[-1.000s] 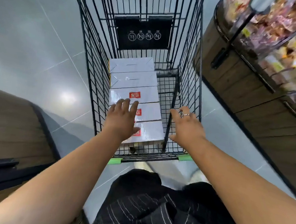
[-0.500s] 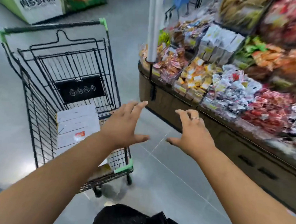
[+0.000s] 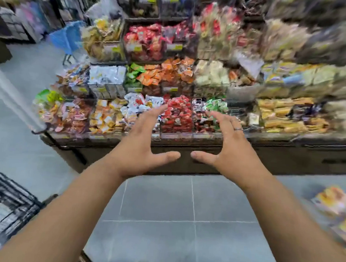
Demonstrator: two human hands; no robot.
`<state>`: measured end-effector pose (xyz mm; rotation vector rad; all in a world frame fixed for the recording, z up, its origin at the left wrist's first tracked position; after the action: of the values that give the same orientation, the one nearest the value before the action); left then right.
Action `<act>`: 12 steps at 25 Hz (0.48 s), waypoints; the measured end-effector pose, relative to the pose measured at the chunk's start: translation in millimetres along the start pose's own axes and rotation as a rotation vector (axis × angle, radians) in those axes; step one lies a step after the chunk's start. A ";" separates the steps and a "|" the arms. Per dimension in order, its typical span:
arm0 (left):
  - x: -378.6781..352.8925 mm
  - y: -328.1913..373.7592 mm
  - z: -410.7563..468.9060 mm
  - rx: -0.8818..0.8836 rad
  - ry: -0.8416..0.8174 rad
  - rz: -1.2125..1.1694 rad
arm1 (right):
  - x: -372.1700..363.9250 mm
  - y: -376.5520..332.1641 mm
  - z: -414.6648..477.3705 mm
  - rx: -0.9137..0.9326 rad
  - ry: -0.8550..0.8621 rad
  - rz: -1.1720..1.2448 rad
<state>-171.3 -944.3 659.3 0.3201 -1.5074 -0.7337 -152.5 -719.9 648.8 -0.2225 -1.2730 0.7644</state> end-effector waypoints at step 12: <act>-160.2 146.1 79.4 -0.438 -0.521 -0.031 | 93.3 106.4 -159.0 -0.528 0.387 -0.148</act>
<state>-198.0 -716.9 629.8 -0.1972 -1.7687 -1.2090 -40.1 -542.7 613.3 -0.6630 -1.0824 0.2265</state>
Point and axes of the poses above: each hand's wrist, its own z-axis towards the middle knuckle, its own x-axis out of the back of the hand, y = z × x, the point moved 2 cm from there along z, towards the middle knuckle, and after that the axes turned 14 degrees about x, right-handed, at the moved point
